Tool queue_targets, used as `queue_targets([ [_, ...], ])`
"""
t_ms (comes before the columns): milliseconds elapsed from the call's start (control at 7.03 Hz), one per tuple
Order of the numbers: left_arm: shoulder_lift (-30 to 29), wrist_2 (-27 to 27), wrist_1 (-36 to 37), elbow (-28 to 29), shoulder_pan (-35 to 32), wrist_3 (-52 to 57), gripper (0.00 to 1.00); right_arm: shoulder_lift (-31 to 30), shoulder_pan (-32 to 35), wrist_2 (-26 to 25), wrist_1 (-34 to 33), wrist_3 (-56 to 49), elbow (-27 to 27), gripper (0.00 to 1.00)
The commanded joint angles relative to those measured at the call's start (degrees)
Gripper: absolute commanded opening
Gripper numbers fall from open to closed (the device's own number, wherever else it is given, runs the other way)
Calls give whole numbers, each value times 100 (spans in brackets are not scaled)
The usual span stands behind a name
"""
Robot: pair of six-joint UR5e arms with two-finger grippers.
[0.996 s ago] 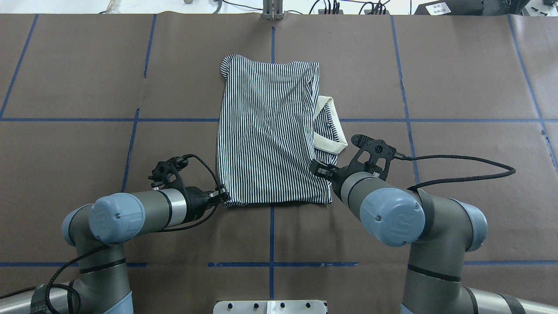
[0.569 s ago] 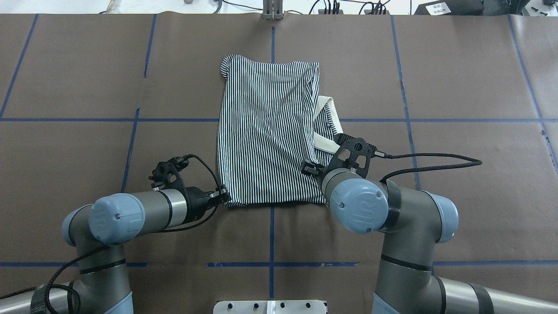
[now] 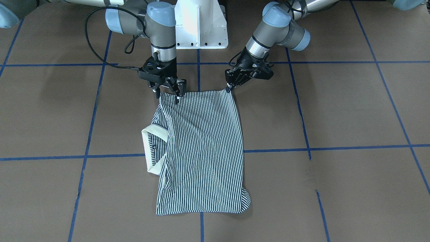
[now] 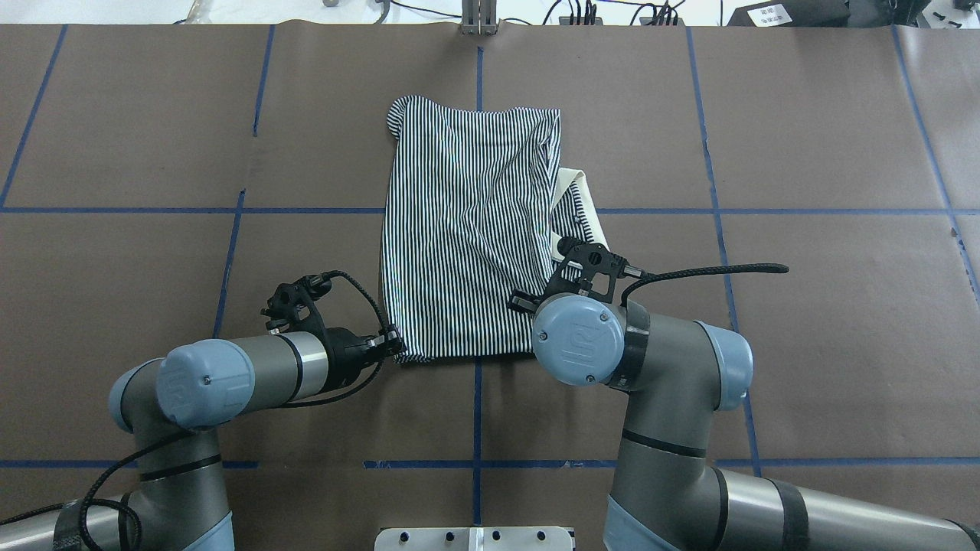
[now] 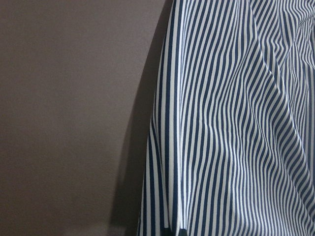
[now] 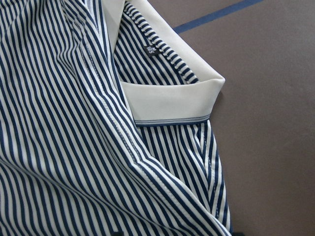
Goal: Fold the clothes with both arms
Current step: 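Move the right gripper along the near edge toward the left gripper and grasp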
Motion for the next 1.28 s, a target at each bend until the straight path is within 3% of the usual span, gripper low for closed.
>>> queue_targets([
  [0, 0, 3, -1, 1, 0, 1, 0, 88, -27, 94, -29, 107, -204, 74],
  [711, 0, 3, -10, 1, 0, 1, 0, 158, -186, 94, -37, 188, -380, 74],
  [853, 0, 3, -10, 1, 0, 1, 0, 167, -195, 94, -37, 214, -380, 65],
  [996, 0, 3, -10, 1, 0, 1, 0, 167, -195, 94, -29, 240, -380, 43],
  [1138, 0, 3, -10, 1, 0, 1, 0, 167, -195, 94, -3, 353, -380, 0],
])
